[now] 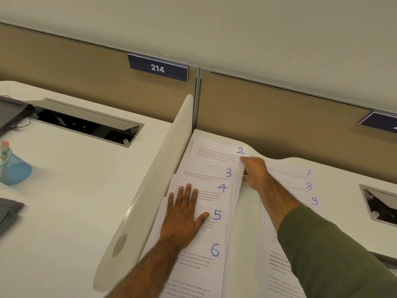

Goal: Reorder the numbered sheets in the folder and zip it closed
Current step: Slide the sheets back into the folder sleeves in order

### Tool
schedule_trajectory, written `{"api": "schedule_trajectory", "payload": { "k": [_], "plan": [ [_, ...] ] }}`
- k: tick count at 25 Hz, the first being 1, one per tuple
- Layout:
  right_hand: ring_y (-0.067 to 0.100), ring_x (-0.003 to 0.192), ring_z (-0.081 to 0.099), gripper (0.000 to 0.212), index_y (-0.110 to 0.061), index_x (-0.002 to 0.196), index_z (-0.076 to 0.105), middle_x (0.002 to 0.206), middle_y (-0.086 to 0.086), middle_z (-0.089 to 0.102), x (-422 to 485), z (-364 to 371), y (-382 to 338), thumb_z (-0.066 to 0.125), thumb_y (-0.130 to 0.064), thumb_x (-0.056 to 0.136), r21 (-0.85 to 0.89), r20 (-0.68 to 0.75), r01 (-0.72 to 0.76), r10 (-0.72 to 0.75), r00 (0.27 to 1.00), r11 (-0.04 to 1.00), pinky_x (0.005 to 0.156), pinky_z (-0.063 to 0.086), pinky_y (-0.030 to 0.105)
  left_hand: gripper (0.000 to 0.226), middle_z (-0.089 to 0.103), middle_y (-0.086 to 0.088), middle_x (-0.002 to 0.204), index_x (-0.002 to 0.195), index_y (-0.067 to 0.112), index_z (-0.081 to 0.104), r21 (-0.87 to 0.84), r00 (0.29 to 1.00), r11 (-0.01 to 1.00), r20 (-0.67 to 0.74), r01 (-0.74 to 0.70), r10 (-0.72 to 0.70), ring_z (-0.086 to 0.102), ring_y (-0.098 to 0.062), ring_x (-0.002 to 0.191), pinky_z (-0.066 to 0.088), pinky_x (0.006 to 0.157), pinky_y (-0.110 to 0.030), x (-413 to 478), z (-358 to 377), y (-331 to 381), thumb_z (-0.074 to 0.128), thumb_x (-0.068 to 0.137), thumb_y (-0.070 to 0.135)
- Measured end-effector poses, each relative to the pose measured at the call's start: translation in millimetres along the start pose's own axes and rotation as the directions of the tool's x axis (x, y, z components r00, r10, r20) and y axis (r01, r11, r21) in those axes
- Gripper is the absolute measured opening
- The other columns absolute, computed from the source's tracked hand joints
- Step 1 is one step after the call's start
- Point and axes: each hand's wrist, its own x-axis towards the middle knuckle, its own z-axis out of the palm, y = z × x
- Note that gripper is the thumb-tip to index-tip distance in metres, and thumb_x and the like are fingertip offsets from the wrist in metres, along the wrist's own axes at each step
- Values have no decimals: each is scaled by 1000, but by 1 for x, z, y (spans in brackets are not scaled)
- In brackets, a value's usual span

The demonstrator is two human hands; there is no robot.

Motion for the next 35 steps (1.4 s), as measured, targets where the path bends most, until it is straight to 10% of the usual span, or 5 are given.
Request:
{"api": "schedule_trajectory", "payload": {
  "k": [5,13,18,23,35],
  "plan": [
    [30,78,72,11,-4,90,60,92,16,72,-45,-15,33,54,-3,99,-119,104,-100,113,988,988,58,58,38,98,-31,2,163,158,21,-19,15,1000,1000,-5,0,0,-30,-17,150,-15,122,-46,3,2,-2,-20,81,82],
    [35,81,72,16,-2,77,58,87,16,70,-57,-74,19,57,0,92,-236,-191,166,-213,958,958,67,63,53,116,-24,-3,165,159,18,-14,5,996,997,34,82,-82,-24,-21,152,-15,124,-45,6,-11,2,-36,65,82],
    [46,89,69,13,10,78,52,93,25,67,-82,-157,8,56,2,88,-244,-276,224,-289,917,944,68,62,57,64,19,-3,167,159,16,26,-226,997,971,12,81,-81,12,-20,155,8,126,-35,9,-44,47,24,106,52],
    [34,91,71,11,9,92,58,100,13,71,-143,-228,1,56,0,98,-157,-264,220,-256,930,963,72,61,44,41,58,0,144,140,15,58,-739,989,671,-41,67,-145,53,-16,132,35,116,-31,6,-69,117,51,104,36],
    [31,87,76,13,6,104,61,106,14,74,-231,-337,49,61,-6,98,-53,-136,185,-190,972,981,71,63,44,21,78,-3,90,86,12,74,-962,982,247,78,120,-174,74,-24,86,60,79,-37,-62,-87,258,59,100,17]
  ]
}}
